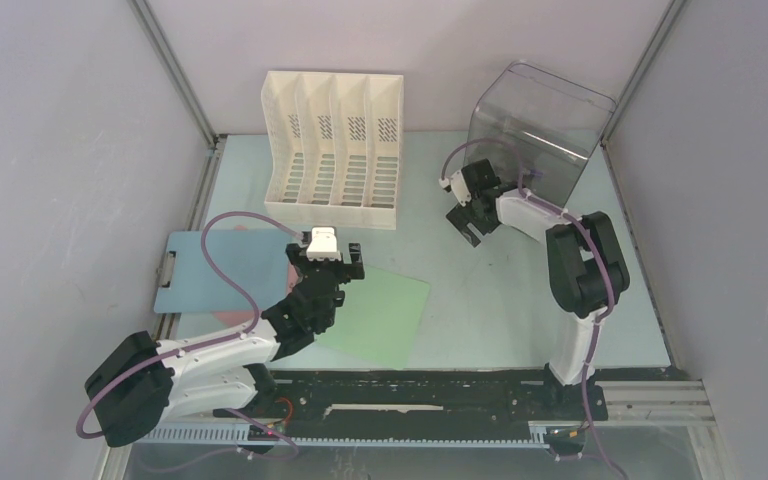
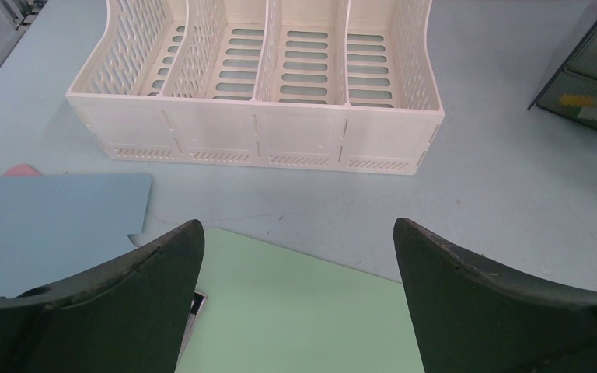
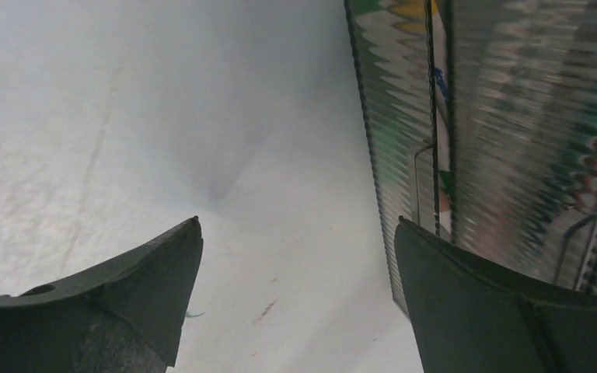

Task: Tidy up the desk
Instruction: Close the drawer in the storage box.

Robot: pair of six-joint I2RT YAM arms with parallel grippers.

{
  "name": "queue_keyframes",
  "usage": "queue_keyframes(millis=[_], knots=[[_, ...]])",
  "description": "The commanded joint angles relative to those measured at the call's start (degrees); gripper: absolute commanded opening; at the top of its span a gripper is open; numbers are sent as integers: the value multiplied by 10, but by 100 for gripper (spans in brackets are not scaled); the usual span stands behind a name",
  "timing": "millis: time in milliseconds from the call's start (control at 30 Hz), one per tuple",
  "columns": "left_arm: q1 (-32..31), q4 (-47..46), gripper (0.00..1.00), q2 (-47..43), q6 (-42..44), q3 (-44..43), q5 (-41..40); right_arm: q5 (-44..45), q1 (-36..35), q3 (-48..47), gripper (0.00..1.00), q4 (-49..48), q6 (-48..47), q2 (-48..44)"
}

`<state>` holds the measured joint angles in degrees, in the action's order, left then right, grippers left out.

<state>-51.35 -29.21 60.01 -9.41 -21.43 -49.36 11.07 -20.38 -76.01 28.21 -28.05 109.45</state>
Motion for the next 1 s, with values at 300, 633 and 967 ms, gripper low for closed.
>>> queue_keyframes(millis=[300, 633, 967], knots=[[3, -17, 100, -16, 8, 1, -15, 107, 12, 10, 100, -66, -16, 12], [2, -16, 100, -16, 7, 1, -15, 76, 8, 10, 100, -56, -10, -17], [3, -16, 100, -13, 8, -1, -15, 34, -9, 10, 100, -46, 1, -68]])
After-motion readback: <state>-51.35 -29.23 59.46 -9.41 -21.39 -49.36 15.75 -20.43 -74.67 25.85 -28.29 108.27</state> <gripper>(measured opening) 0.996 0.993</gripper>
